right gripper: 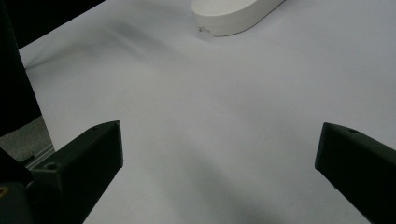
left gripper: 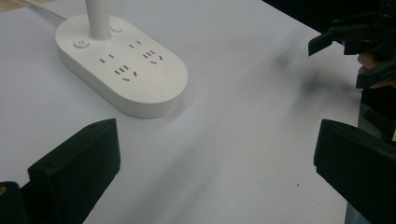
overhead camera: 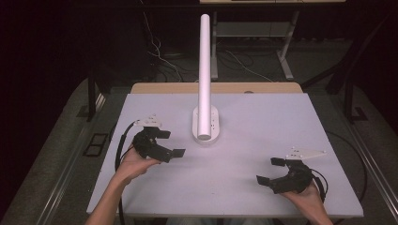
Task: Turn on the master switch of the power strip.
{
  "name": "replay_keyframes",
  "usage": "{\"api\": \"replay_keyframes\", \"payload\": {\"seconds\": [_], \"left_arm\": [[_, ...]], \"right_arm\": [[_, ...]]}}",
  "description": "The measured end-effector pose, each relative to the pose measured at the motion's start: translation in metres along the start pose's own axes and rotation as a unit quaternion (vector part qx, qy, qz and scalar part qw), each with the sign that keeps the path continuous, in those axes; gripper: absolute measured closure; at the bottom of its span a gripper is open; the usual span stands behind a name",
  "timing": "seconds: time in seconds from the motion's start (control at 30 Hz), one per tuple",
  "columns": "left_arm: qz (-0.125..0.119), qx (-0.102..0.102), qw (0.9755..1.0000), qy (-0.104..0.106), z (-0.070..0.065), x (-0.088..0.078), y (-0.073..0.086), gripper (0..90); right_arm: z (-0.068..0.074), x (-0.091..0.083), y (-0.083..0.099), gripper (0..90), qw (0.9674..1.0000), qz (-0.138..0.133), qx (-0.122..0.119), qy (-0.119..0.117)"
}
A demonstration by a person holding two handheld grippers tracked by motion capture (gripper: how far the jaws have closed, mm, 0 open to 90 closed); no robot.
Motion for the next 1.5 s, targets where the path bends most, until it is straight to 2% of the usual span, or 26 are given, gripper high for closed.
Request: {"api": "replay_keyframes", "payload": {"seconds": [0.87,1.3,1.5], "left_arm": [[0.016,0.009,0.9995,-0.025,0.021,0.007,-0.039,0.1],[0.025,0.010,0.9992,-0.031,0.032,0.021,-0.056,0.6],[0.023,0.011,0.9988,-0.041,0.037,0.025,-0.064,1.0]], "right_arm": [[-0.001,-0.001,0.001,0.4,1.0000,-0.001,0.001,0.002],[-0.001,-0.001,0.001,0.4,1.0000,0.000,0.000,0.001],[-0.002,-0.001,0.002,0.4,1.0000,0.001,0.000,0.001]]}}
Point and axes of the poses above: each handheld gripper's, and its own axes: x roughly forward along the jaws, y roughly out of its underside, z roughly to its left, the point moved 3 cm from there along x, roughly forward along the jaws, and after that the axes turned 12 degrees about -x, right-handed, at the moved point
